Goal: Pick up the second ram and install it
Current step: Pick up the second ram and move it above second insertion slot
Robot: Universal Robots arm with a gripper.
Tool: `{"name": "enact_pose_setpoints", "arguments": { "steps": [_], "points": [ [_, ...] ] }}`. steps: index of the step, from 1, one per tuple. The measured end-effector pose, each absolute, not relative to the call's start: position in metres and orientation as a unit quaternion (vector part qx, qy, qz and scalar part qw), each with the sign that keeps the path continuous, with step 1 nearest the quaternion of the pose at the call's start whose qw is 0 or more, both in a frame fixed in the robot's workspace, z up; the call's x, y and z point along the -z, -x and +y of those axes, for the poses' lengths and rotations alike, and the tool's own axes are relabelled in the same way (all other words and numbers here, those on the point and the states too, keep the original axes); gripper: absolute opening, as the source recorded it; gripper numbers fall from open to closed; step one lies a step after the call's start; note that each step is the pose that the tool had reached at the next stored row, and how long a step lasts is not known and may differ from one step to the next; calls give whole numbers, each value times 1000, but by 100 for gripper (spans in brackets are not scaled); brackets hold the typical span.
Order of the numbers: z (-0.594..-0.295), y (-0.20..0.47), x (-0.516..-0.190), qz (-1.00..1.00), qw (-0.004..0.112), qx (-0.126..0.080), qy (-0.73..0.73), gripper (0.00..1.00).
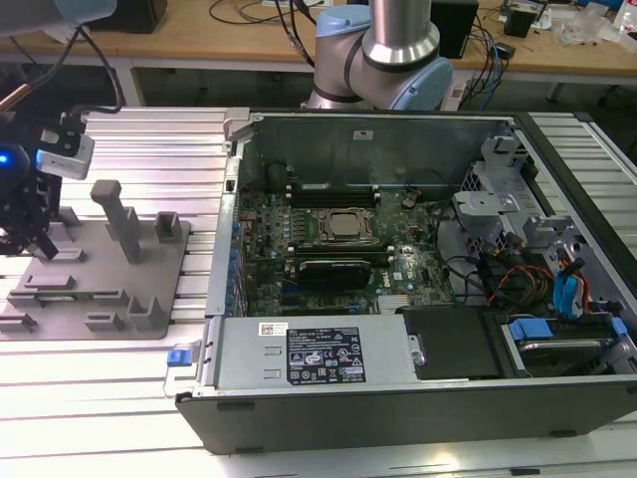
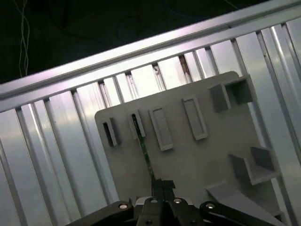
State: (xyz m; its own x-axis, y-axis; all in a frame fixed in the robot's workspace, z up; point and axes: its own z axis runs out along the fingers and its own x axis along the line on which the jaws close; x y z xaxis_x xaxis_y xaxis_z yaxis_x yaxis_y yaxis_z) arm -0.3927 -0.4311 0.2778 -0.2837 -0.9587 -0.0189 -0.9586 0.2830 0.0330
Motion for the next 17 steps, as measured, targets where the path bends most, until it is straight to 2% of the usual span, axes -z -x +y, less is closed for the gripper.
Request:
{"name": "enact_pose_setpoints", "arguments": {
  "steps": [9,17],
  "points": [
    [-431,394,-271,-722,5,19,-692,8],
    [-435,399,-251,-710,5,18,-704,8]
  ]
}}
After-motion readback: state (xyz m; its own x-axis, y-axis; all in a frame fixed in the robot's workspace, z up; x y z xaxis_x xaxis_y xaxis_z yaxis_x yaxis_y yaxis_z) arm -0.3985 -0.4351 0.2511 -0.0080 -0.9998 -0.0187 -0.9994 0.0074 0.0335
